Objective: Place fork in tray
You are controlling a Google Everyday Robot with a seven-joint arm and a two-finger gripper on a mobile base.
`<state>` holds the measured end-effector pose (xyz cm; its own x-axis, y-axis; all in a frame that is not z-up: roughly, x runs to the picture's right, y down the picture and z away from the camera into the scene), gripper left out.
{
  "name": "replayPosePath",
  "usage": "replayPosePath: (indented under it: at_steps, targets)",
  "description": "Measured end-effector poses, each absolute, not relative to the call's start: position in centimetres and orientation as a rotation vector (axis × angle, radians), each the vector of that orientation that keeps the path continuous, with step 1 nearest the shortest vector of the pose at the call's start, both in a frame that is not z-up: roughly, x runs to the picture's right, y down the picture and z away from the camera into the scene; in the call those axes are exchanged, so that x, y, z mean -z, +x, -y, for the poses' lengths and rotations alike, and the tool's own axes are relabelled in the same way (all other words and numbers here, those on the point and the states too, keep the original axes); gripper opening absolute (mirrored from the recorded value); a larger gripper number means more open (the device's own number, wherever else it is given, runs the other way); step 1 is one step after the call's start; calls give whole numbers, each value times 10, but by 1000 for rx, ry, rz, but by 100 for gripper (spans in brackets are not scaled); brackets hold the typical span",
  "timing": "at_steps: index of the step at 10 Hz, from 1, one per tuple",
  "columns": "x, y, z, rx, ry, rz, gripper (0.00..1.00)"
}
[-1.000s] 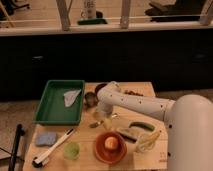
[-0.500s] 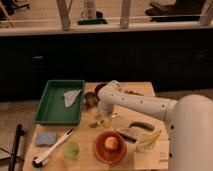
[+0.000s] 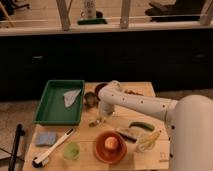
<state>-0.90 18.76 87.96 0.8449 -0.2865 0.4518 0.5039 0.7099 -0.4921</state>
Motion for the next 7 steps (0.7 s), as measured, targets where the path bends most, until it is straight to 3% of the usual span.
replayPosePath:
  at_steps: [3, 7]
  targets:
    - [-878, -10, -188, 454, -649, 358, 0]
    - [-841, -19, -161, 480, -609, 361, 0]
